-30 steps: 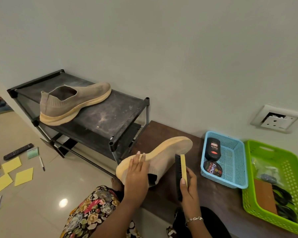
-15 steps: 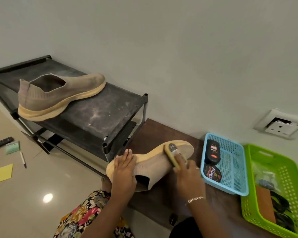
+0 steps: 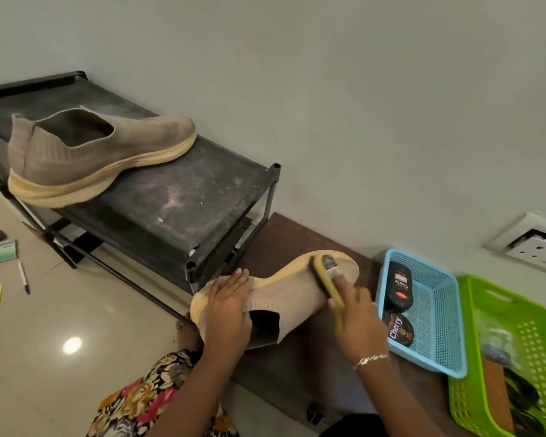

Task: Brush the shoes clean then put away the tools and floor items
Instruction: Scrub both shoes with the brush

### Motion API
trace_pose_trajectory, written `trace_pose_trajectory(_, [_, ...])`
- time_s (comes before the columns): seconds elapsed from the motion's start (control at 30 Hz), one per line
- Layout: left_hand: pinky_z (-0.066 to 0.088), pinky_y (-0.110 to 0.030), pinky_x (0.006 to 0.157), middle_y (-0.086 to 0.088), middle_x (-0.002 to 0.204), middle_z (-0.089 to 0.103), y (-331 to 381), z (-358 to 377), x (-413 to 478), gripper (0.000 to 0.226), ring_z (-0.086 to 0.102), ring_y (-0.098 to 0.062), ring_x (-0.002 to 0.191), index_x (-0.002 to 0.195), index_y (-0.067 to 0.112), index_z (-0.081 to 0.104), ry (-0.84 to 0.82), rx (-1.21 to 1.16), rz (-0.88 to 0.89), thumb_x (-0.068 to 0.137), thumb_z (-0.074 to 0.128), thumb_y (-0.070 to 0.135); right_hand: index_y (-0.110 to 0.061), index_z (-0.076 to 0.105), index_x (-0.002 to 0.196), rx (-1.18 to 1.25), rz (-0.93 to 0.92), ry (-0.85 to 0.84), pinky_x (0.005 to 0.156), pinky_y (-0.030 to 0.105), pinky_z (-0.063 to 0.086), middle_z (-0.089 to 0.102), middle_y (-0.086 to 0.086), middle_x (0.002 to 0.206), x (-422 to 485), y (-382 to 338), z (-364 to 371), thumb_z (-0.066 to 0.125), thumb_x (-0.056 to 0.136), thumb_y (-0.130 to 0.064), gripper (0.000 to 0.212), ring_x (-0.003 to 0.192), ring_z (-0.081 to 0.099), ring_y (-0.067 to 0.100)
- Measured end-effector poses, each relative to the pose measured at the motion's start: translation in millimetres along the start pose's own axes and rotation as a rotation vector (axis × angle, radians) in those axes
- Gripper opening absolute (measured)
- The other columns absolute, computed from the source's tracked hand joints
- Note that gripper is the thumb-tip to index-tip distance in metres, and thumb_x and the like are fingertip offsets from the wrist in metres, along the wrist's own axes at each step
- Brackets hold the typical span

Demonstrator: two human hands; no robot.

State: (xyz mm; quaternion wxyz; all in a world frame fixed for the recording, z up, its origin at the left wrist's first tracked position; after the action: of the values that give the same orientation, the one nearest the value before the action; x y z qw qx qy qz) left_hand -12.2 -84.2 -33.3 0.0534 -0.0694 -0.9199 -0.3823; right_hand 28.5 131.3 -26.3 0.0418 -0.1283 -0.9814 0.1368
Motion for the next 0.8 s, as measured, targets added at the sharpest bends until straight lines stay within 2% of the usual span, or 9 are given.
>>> trace_pose_trajectory(0.07, [-0.002,-0.01,0.106,-0.005,0.137,0.049,0.8,0.3,0.7,0.052,0.038,-0.016,0.133,0.125,0.007,0.056,0.027,-0.005,0.001,0.078,0.046,-0.011,-0.03,0.023,0.145,0.062,0.256,0.058,0.079,0.046,0.046,0.045,0.018,0.115,21.2,27.9,-18.5,0.038,0.096,-0.032,0.051,0.097,0.054,0.04])
trace_pose_trajectory(0.13, [0.0,-0.011,0.107,-0.006,0.136,0.05,2.1,-0.7,1.4,0.051,0.039,-0.016,0.132,0.124,0.007,0.056,0.032,-0.011,-0.017,0.078,0.046,-0.012,-0.027,0.023,0.145,0.091,0.273,0.053,0.082,0.045,0.045,0.045,0.019,0.118,20.4,14.6,-19.0,0.037,0.096,-0.032,0.051,0.1,0.054,0.041])
trace_pose_trajectory(0.27, [0.019,-0.021,0.105,-0.015,0.119,0.063,-1.4,3.8,4.7,0.049,0.056,-0.028,0.117,0.111,0.0,0.065,-0.024,-0.044,-0.057,0.069,0.041,0.003,-0.046,0.016,0.139,0.21,-0.201,-0.18,0.084,0.027,0.042,0.042,-0.003,0.124,-39.5,-83.6,13.1,0.024,0.088,-0.056,0.052,0.104,0.051,0.017])
trace_pose_trajectory(0.37, [0.019,-0.023,0.107,-0.015,0.123,0.061,-3.2,4.0,3.7,0.052,0.053,-0.027,0.121,0.115,0.0,0.063,-0.043,-0.043,-0.081,0.069,0.038,0.004,-0.053,0.011,0.132,0.22,-0.282,-0.186,0.079,0.025,0.041,0.042,-0.006,0.122,-47.3,-85.9,12.3,0.015,0.079,-0.062,0.054,0.1,0.051,0.014])
trace_pose_trajectory(0.47, [0.009,-0.016,0.107,-0.01,0.131,0.054,3.4,-1.4,1.8,0.048,0.045,-0.022,0.129,0.12,0.003,0.059,-0.032,-0.029,-0.059,0.076,0.044,-0.009,-0.041,0.015,0.144,-0.002,-0.036,-0.094,0.078,0.036,0.044,0.041,0.007,0.123,-1.5,-22.1,-1.4,0.033,0.095,-0.042,0.052,0.101,0.052,0.029])
trace_pose_trajectory(0.57, [-0.004,-0.009,0.105,-0.003,0.141,0.044,3.9,-2.5,1.3,0.053,0.033,-0.012,0.136,0.13,0.008,0.05,0.008,-0.04,-0.019,0.081,0.049,-0.01,-0.029,0.022,0.144,0.08,0.333,-0.007,0.085,0.048,0.044,0.044,0.025,0.12,32.0,27.6,-20.8,0.037,0.096,-0.031,0.05,0.102,0.053,0.044])
trace_pose_trajectory(0.6, [-0.004,-0.009,0.105,-0.002,0.142,0.044,4.1,-2.9,1.1,0.053,0.032,-0.012,0.136,0.131,0.009,0.05,0.022,-0.043,-0.017,0.081,0.049,-0.01,-0.027,0.023,0.144,0.108,0.357,0.014,0.086,0.049,0.044,0.045,0.027,0.119,31.9,26.0,-22.8,0.038,0.096,-0.03,0.05,0.102,0.053,0.046])
trace_pose_trajectory(0.67, [0.001,-0.013,0.107,-0.007,0.138,0.048,4.3,-3.5,3.3,0.051,0.037,-0.016,0.134,0.126,0.005,0.054,0.047,-0.043,-0.04,0.078,0.049,-0.011,-0.027,0.022,0.145,0.11,0.262,-0.012,0.084,0.045,0.044,0.045,0.02,0.121,15.4,-0.4,-12.8,0.038,0.096,-0.03,0.051,0.103,0.054,0.042])
trace_pose_trajectory(0.8, [0.02,-0.03,0.105,-0.016,0.121,0.062,-0.8,2.1,4.8,0.045,0.054,-0.028,0.12,0.111,-0.001,0.065,0.013,-0.067,-0.105,0.074,0.04,0.003,-0.046,0.018,0.137,0.287,-0.194,-0.234,0.09,0.03,0.042,0.039,-0.006,0.129,-59.5,-99.5,15.1,0.035,0.096,-0.039,0.045,0.112,0.05,0.017])
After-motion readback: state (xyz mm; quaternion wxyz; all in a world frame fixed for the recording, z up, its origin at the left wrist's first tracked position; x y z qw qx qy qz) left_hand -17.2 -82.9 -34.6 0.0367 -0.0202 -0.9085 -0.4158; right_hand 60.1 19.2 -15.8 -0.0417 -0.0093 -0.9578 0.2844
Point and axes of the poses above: each hand's wrist, its own x-axis towards the middle knuckle, its own z-axis out of the palm, y = z × x, the point moved 7 cm from there along x, towards the middle knuckle
